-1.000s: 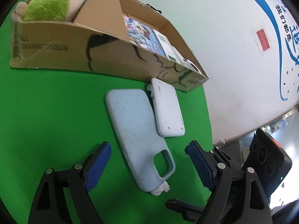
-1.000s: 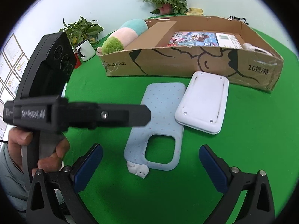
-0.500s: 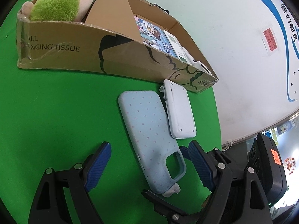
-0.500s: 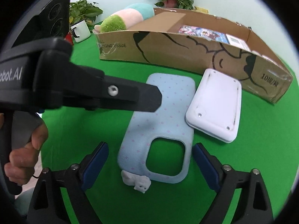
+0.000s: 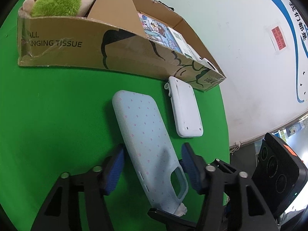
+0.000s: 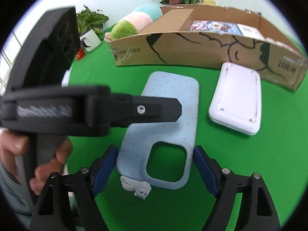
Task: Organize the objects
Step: 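Grasp the light blue phone case with both grippers and lift it, then carry the phone case over the cardboard box and lower it onto the game box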
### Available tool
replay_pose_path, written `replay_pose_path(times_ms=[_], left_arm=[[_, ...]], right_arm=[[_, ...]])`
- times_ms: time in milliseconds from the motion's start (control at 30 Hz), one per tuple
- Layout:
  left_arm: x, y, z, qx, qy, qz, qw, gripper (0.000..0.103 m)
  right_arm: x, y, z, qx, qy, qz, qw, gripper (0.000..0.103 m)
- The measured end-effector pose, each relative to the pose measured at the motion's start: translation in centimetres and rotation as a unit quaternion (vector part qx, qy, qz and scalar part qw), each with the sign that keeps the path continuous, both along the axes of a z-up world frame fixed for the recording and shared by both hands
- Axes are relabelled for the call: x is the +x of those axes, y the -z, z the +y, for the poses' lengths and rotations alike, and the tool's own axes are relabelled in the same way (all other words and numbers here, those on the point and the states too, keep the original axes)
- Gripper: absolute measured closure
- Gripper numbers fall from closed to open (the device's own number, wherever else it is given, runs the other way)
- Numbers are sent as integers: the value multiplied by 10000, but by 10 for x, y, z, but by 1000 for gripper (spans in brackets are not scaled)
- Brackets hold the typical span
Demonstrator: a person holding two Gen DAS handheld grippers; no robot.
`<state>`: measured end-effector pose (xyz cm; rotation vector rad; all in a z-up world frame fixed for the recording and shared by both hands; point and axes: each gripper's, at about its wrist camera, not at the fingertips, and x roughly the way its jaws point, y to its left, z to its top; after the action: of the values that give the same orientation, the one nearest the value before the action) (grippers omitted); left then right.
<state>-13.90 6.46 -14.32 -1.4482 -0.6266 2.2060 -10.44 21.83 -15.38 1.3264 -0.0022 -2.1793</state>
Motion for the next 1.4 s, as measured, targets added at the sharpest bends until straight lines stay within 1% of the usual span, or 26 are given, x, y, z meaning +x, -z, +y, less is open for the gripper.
replay_pose_path(times_ms=[33,167,200,233,333,467,567,633,767,900,967,1033,1133,1233,1400], left_arm=[[1,0,1,-33,7,5,10000,57],[3,0,1,-89,0,34,10000,67],[4,-2,1,-130,0,71,9999,71],[5,-5,1,-176,-11,125,9998,72],[9,-18,-1,-38,-50,390,9992,73],[12,-52,3,-45,-11,933,9956,74],[11,-85,7,-30,31,1382,9904,74],[8,-102,10,-77,79,1598,9871,75],[-1,-141,20,-229,183,2056,9782,76],[-11,-168,27,-288,242,2338,9716,76],[-19,-178,30,-242,253,2392,9703,76],[-30,-186,30,-145,255,2376,9709,76],[-42,-195,33,-127,279,2396,9704,76],[-62,-200,35,-142,250,2351,9715,77],[-109,-194,30,-71,180,2078,9780,78]], right_arm=[[0,0,1,-21,-6,-27,10000,23],[3,-3,0,-14,-65,-11,10000,23],[4,-5,0,-21,-68,12,10000,23],[5,-8,1,-26,-58,78,9999,23],[10,-22,3,-76,7,401,9992,23],[18,-50,4,-6,88,998,9950,23],[20,-76,6,12,162,1526,9882,23],[19,-90,6,54,204,1781,9838,23],[4,-111,2,174,278,2171,9756,23],[-6,-135,7,172,357,2458,9685,23],[-12,-139,12,209,383,2579,9652,23],[-13,-145,11,265,407,2699,9617,24],[-25,-148,15,262,431,2740,9604,24],[-44,-150,17,195,451,2632,9635,24],[-84,-151,15,146,350,2331,9717,24]])
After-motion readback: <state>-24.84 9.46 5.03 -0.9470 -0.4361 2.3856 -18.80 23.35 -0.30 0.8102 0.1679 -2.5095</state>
